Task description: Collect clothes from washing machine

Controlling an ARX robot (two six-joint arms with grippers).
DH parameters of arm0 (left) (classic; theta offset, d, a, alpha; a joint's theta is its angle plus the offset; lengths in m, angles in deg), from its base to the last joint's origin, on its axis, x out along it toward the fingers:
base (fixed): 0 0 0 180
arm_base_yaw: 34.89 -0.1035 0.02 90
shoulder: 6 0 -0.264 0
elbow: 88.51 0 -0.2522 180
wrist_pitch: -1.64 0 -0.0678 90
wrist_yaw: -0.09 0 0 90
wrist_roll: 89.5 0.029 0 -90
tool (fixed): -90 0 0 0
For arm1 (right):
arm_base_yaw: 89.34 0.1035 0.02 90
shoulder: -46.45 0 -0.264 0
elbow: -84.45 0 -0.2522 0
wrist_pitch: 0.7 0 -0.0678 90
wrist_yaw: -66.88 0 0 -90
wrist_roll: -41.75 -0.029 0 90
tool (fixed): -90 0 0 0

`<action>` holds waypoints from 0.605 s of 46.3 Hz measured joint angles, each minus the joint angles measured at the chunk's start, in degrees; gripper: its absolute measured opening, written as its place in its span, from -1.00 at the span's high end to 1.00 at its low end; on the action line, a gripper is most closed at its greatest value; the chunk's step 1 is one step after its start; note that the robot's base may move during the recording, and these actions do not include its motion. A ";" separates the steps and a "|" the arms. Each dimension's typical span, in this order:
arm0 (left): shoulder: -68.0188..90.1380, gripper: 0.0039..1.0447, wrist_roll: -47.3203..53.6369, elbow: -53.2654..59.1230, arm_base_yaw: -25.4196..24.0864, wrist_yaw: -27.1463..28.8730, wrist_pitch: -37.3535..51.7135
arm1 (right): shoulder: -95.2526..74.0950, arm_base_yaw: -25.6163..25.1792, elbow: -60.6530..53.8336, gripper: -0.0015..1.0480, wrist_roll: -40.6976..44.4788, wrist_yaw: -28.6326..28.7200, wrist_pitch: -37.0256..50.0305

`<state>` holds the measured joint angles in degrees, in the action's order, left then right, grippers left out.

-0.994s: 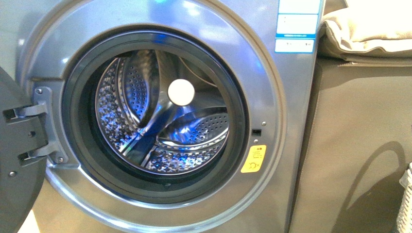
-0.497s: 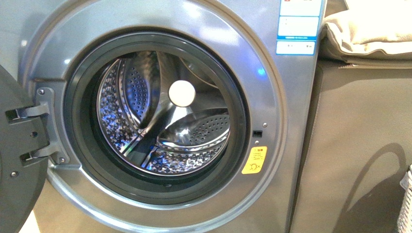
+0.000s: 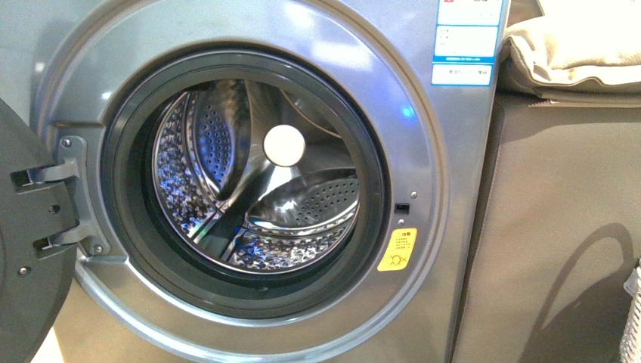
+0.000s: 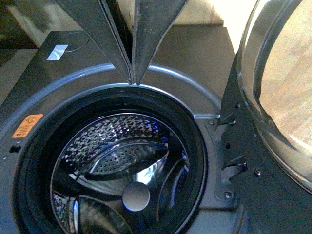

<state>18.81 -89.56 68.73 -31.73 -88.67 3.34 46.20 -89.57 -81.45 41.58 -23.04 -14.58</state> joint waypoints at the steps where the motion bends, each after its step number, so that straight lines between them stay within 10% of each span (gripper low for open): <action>1: -0.50 0.94 0.00 0.33 -0.90 -0.48 -0.02 | 0.00 0.00 0.00 0.95 0.00 0.00 0.00; 28: -11.56 0.94 -0.02 6.51 -3.04 -1.22 -4.59 | 0.00 0.00 -0.02 0.95 0.00 0.00 0.00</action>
<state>7.25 -89.58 75.25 -34.77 -89.90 -1.25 46.20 -89.57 -81.47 41.58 -23.04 -14.58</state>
